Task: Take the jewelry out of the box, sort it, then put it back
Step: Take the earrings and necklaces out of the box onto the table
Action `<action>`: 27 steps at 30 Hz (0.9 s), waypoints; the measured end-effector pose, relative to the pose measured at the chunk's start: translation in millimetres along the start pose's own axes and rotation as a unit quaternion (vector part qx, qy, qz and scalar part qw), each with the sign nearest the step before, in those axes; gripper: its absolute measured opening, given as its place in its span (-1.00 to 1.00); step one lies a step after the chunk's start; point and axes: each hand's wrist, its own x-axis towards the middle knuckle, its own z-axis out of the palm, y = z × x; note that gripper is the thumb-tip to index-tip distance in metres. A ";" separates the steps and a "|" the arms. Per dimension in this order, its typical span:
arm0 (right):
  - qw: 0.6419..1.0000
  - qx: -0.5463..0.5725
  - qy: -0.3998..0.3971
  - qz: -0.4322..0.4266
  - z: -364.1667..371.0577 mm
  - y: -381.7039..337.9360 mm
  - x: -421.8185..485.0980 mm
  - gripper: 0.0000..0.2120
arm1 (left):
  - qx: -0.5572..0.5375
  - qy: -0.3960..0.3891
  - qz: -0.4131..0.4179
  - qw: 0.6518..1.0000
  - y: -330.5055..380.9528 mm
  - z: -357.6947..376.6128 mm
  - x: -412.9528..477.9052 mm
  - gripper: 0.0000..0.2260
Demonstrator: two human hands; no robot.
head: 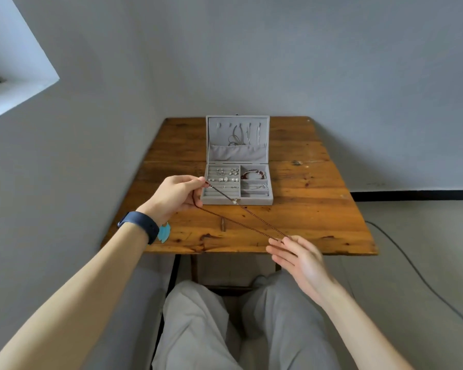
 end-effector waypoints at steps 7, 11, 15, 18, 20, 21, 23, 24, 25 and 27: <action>0.998 0.049 0.026 -0.001 1.4 5.1 2.2 -0.93 | -0.143 -0.033 -0.101 0.984 -16.3 13.2 -9.6 -0.85; 1.000 -0.002 0.010 -0.011 -5.1 10.3 2.2 -0.88 | -0.215 -0.007 -0.122 0.969 -27.1 7.5 -12.7 -0.88; 0.999 -0.034 -0.008 0.018 -9.3 11.7 -1.3 -0.82 | -0.235 -0.001 -0.119 0.965 -35.2 -0.9 -14.1 -0.90; 0.999 -0.014 -0.021 0.045 -13.1 12.7 -4.3 -0.79 | -0.242 -0.012 -0.118 0.963 -38.5 -0.7 -15.0 -0.89; 0.999 -0.017 -0.025 0.044 -14.8 14.9 -5.3 -0.85 | -0.268 -0.015 -0.118 0.956 -37.3 0.3 -14.5 -0.88; 0.999 -0.023 -0.024 0.037 -14.9 16.1 -5.5 -0.86 | -0.281 -0.013 -0.117 0.952 -36.2 0.4 -14.0 -0.87; 0.999 -0.038 -0.012 0.015 -13.7 17.0 -5.5 -0.87 | -0.302 -0.007 -0.114 0.946 -35.1 -0.6 -12.4 -0.83; 0.999 -0.048 -0.003 0.003 -13.6 17.2 -5.6 -0.86 | -0.313 0.000 -0.114 0.943 -35.0 -2.0 -11.9 -0.81; 0.998 -0.064 0.007 -0.008 -14.0 17.0 -6.1 -0.87 | -0.323 0.006 -0.114 0.939 -35.2 -3.9 -11.4 -0.79; 0.994 -0.106 0.020 -0.029 -16.3 16.7 -7.9 -0.86 | -0.329 0.013 -0.112 0.938 -36.7 -8.9 -10.5 -0.78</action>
